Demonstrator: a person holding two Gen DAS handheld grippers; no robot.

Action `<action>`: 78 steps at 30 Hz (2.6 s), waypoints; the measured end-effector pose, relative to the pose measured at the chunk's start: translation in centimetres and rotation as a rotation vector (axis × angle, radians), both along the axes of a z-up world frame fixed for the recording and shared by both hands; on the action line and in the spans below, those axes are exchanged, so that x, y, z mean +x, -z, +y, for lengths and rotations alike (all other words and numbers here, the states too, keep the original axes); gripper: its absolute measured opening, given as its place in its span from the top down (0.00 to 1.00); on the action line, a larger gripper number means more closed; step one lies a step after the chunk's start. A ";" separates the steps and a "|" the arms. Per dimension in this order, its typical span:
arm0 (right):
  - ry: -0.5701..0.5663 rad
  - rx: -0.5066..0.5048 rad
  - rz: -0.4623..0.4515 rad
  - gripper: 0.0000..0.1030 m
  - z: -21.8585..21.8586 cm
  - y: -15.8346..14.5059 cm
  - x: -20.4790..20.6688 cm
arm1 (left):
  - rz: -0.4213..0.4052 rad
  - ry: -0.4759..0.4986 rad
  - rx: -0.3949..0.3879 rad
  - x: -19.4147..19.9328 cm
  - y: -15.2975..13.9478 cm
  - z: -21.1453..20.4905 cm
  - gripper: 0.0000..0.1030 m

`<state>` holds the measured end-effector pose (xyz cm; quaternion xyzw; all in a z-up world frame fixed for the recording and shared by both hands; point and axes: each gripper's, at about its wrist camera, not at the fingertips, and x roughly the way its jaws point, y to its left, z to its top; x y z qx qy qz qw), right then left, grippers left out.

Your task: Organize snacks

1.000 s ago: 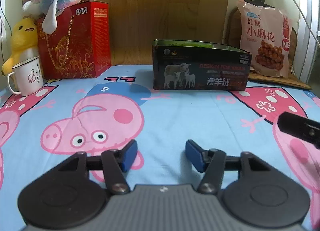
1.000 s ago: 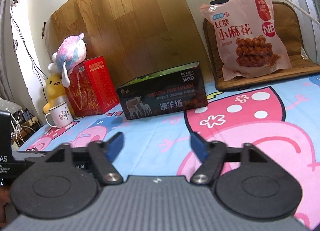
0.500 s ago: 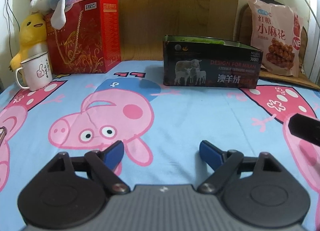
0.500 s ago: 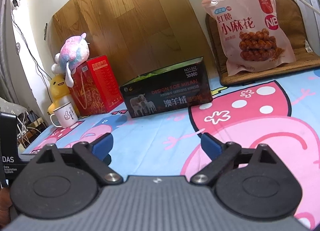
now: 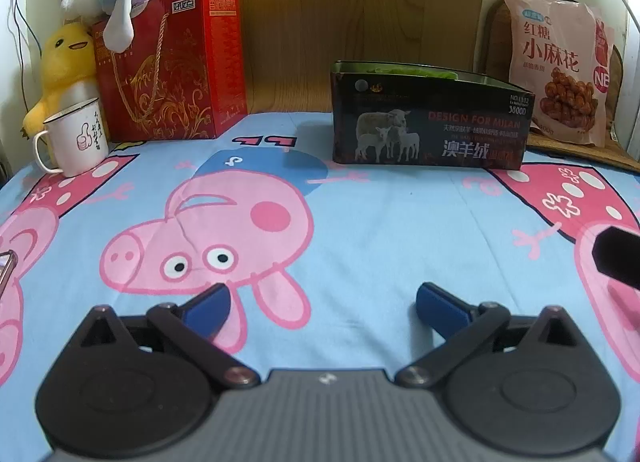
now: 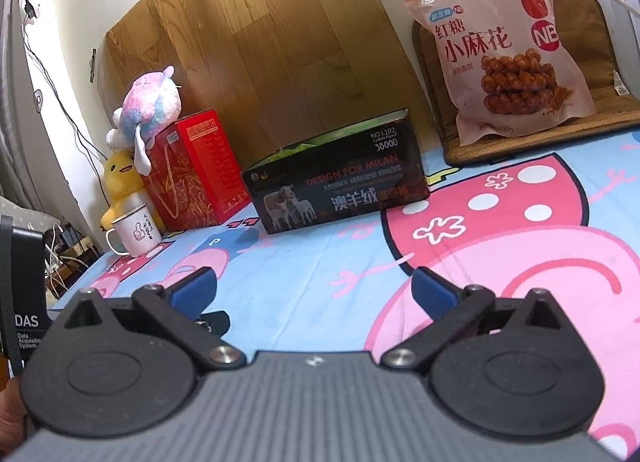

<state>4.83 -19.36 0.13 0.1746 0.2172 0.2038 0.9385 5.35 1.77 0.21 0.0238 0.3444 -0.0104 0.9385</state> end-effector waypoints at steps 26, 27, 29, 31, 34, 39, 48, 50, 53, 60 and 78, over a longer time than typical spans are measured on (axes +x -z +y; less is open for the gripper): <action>0.017 0.019 0.054 0.00 -0.6 0.4 0.8 | 0.002 0.000 -0.001 0.0 0.0 0.0 0.00; 0.016 0.020 0.055 0.00 -0.6 0.5 0.8 | 0.002 0.001 -0.002 0.0 0.0 0.0 0.00; 0.014 0.021 0.056 0.00 -0.6 0.5 0.8 | 0.001 0.000 -0.003 -0.1 0.0 0.0 0.00; 0.014 0.023 0.055 0.00 -0.6 0.5 0.8 | 0.000 -0.001 -0.004 -0.2 0.0 0.0 0.00; 0.008 0.026 0.057 0.00 -0.7 0.5 1.0 | 0.001 0.005 -0.004 -0.1 0.0 0.1 0.00; 0.011 0.021 0.052 0.00 -0.7 0.4 0.9 | -0.003 0.010 0.005 -0.3 -0.1 0.4 0.00; -0.005 0.022 0.057 0.00 -0.6 0.5 1.1 | -0.016 -0.021 0.048 -0.4 -0.1 0.3 0.00; -0.009 0.021 0.057 0.00 -0.7 0.5 1.1 | -0.021 -0.032 0.061 -0.4 -0.1 0.3 0.00; -0.008 0.021 0.056 0.00 -0.6 0.5 1.0 | -0.024 -0.041 0.070 -0.4 -0.1 0.3 0.00; -0.007 0.023 0.055 0.00 -0.6 0.5 1.0 | -0.029 -0.051 0.086 -0.5 -0.2 0.2 0.00; -0.010 0.028 0.052 0.00 -0.7 0.5 0.9 | -0.045 -0.067 0.125 -0.6 -0.2 0.0 0.00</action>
